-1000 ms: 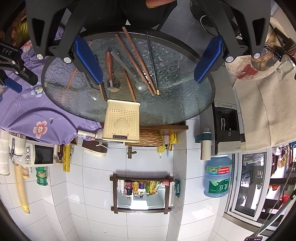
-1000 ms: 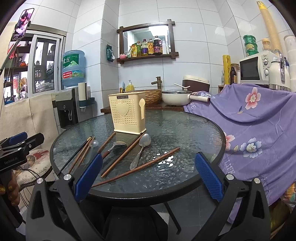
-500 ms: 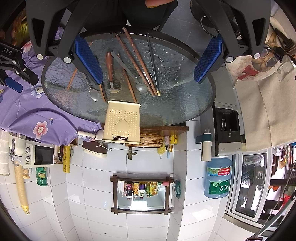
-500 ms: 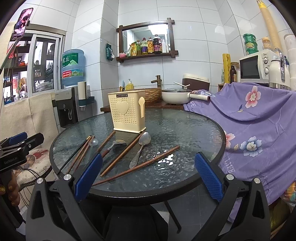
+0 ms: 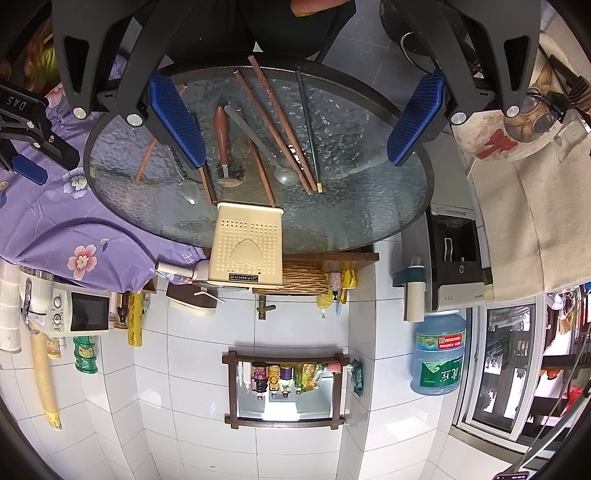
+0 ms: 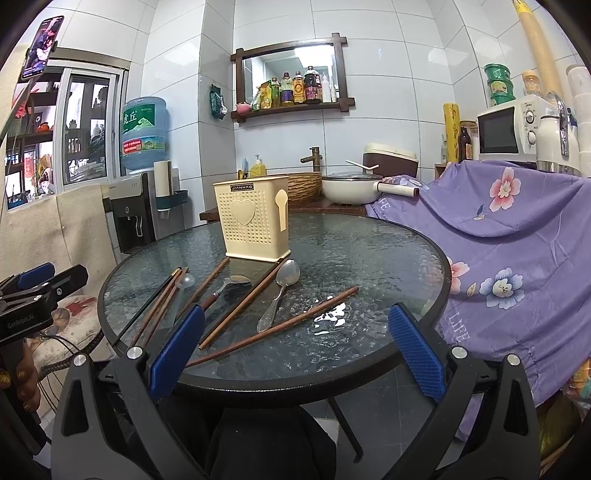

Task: Organize utensils

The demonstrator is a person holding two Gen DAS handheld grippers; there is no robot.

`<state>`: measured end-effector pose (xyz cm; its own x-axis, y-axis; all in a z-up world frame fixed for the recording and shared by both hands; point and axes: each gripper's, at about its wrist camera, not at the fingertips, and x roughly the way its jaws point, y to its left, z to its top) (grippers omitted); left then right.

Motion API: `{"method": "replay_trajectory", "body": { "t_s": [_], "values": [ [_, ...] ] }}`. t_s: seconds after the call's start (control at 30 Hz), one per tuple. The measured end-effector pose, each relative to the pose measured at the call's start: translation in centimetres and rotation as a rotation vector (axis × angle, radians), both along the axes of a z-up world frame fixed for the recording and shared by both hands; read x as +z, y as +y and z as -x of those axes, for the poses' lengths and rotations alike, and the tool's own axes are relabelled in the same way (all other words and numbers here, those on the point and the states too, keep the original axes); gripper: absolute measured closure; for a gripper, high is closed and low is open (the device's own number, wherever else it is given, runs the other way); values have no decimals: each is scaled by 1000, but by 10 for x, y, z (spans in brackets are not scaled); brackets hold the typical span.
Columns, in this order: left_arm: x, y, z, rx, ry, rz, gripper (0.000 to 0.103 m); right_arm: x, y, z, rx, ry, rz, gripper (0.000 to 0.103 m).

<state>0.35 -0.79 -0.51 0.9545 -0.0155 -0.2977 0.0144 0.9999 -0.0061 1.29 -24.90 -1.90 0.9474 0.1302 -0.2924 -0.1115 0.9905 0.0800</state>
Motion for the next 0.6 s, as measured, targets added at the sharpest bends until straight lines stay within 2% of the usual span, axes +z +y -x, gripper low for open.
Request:
{"method": "replay_trajectory", "body": {
  "t_s": [0.6],
  "values": [
    [1, 0, -1, 1, 4, 2, 6, 0, -2, -2, -8, 16, -10, 5]
  ]
}}
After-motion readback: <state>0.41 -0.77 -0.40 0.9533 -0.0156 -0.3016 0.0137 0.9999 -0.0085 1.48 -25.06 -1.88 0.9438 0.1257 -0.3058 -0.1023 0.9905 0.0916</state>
